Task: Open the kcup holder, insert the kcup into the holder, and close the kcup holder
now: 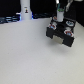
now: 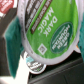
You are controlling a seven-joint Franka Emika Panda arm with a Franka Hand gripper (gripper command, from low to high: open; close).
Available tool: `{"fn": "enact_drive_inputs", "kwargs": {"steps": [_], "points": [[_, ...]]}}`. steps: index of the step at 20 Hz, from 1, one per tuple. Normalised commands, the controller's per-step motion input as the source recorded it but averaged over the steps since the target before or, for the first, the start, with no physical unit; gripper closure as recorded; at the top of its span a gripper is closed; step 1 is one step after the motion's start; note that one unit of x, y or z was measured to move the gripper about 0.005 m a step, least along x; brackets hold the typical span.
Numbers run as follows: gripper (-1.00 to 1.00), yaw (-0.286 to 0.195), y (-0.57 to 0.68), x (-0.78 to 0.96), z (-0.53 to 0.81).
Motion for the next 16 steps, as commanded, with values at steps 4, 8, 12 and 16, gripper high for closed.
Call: {"fn": "enact_drive_inputs", "kwargs": {"steps": [4,8,12,16], "points": [[1.00,0.029,0.29,0.10,0.01],[1.00,0.089,0.37,0.01,-0.09],[1.00,0.053,0.17,0.02,-0.13],[1.00,0.018,0.08,0.06,-0.15]]}}
